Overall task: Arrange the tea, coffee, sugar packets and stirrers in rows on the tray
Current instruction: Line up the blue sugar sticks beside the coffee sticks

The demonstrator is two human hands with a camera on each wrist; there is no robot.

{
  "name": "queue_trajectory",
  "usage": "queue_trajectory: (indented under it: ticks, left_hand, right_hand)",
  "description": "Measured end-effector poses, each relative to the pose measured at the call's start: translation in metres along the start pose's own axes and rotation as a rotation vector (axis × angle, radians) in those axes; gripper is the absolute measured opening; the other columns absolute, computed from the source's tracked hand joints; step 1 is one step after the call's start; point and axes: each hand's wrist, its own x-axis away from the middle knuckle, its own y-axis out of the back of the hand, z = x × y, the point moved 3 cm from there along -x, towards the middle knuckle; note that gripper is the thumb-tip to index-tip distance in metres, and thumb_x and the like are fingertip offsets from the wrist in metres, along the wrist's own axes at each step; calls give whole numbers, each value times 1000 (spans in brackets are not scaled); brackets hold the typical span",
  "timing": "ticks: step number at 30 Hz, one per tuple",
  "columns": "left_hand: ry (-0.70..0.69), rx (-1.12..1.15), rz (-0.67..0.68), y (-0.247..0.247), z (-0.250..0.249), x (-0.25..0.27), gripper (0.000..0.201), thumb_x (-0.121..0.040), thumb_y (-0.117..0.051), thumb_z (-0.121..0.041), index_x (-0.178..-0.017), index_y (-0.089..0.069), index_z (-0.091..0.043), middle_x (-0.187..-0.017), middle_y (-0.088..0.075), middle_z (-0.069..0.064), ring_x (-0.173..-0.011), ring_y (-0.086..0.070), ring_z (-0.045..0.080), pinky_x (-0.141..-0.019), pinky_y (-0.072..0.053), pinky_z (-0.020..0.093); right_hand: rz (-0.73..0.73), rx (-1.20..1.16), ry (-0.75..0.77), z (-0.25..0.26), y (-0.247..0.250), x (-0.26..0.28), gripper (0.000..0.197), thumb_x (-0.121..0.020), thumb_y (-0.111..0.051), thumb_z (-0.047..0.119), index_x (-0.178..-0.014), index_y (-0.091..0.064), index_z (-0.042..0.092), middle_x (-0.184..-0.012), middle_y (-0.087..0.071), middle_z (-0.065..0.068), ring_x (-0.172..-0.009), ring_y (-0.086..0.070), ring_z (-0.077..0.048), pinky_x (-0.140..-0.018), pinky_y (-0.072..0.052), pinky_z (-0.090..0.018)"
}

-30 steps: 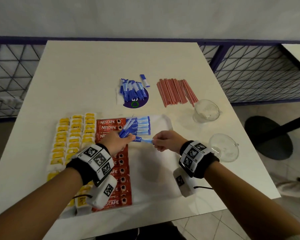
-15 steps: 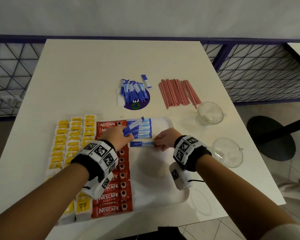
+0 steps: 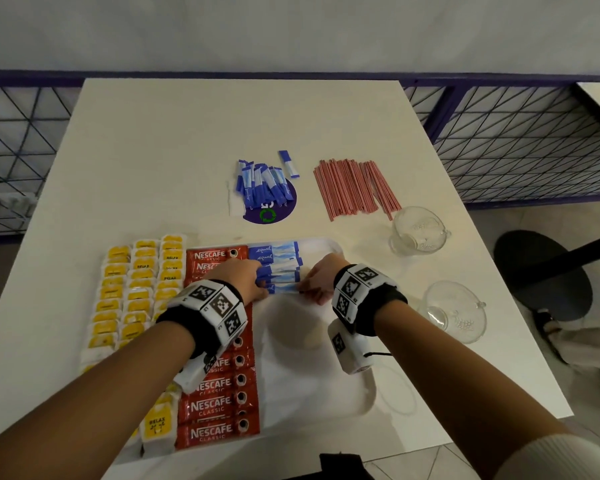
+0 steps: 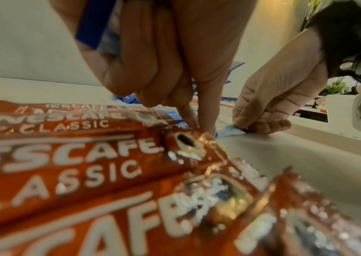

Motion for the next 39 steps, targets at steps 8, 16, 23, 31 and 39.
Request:
queue_trajectory:
  ticks: [8,16,23,31,39]
  left_hand:
    - [27,2,-8,-3,0,-3,33,-87,-60,-38,-111,-56,-16,-113,-62,5,-103,-59,22,-90,-47,32]
    - [34,32,-8,-3,1,-2,31,-88,-59,-36,-110,-56,-15,-112,-63,6,-102,-59,23,-91,-46,34]
    - [11,119,-20,3,7,0,38,-87,-57,-45,-106,-58,-13,-108,-63,7,-98,-59,23,-87,-46,33]
    - [-65,177,11,12,11,18,46,-94,-41,-45,-125,-55,-13,-122,-60,11,-110,-55,25,-90,-42,28]
    - [-73,422,136,17,12,45,34,-94,-44,-44,-101,-66,-19,-67,-50,0,-58,-45,10,-53,-37,17]
  right_hand:
    - [27,12,-40,1,2,1,25,-82,-69,13,-63,-54,7,-47,-55,-3,-37,-50,-12,-52,-47,-26]
    - [22,-5,-18,1,3,0,25,-82,-70,13,-63,-55,6,-57,-56,-7,-42,-51,-14,-56,-48,-27]
    - [61,-33,37,8,13,15,19,-78,-73,15,-75,-56,10,-70,-58,-9,-65,-56,-19,-82,-54,-36]
    - [179,-206,439,39,24,60,36,-78,-70,7,-105,-55,24,-87,-57,-1,-71,-59,-15,-73,-54,-22]
    - [180,-108,498,59,11,71,7,-82,-67,10,-81,-62,15,-74,-61,-3,-62,-57,-13,-67,-52,-21]
